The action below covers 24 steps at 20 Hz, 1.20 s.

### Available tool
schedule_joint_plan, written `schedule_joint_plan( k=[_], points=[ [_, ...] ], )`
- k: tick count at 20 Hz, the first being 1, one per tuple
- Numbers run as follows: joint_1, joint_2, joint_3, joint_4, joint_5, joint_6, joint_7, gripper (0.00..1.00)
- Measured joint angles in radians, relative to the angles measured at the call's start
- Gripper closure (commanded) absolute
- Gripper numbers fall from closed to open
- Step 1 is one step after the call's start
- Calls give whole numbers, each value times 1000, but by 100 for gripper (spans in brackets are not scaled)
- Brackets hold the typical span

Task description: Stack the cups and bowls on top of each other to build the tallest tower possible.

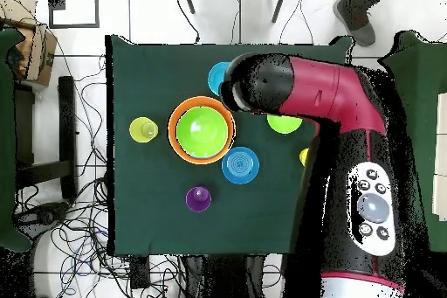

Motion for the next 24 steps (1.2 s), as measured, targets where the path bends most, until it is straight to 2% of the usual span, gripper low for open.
schedule_joint_plan(
  k=[15,24],
  points=[
    [-63,-8,11,26,-8,5,0,0],
    [-92,-40,13,26,-16,89,0,0]
  ],
)
